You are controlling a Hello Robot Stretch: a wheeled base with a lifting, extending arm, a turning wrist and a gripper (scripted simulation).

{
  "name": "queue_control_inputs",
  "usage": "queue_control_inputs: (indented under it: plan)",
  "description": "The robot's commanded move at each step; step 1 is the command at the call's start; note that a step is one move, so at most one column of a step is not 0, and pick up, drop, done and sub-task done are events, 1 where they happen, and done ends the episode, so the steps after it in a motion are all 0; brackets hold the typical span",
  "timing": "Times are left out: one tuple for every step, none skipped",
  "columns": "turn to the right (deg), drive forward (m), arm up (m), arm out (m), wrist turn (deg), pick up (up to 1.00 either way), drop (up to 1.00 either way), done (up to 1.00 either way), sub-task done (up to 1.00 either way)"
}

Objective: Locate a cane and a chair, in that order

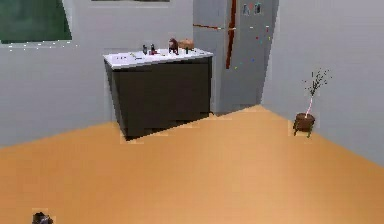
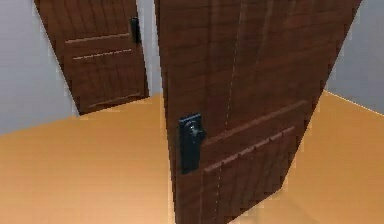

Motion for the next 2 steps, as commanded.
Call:
queue_control_inputs:
  plan:
    - [0.0,0.55,0.00,0.00,0.0,0.00,0.00,0.00,0.00]
    - [-30.0,0.00,0.00,0.00,0.0,0.00,0.00,0.00,0.00]
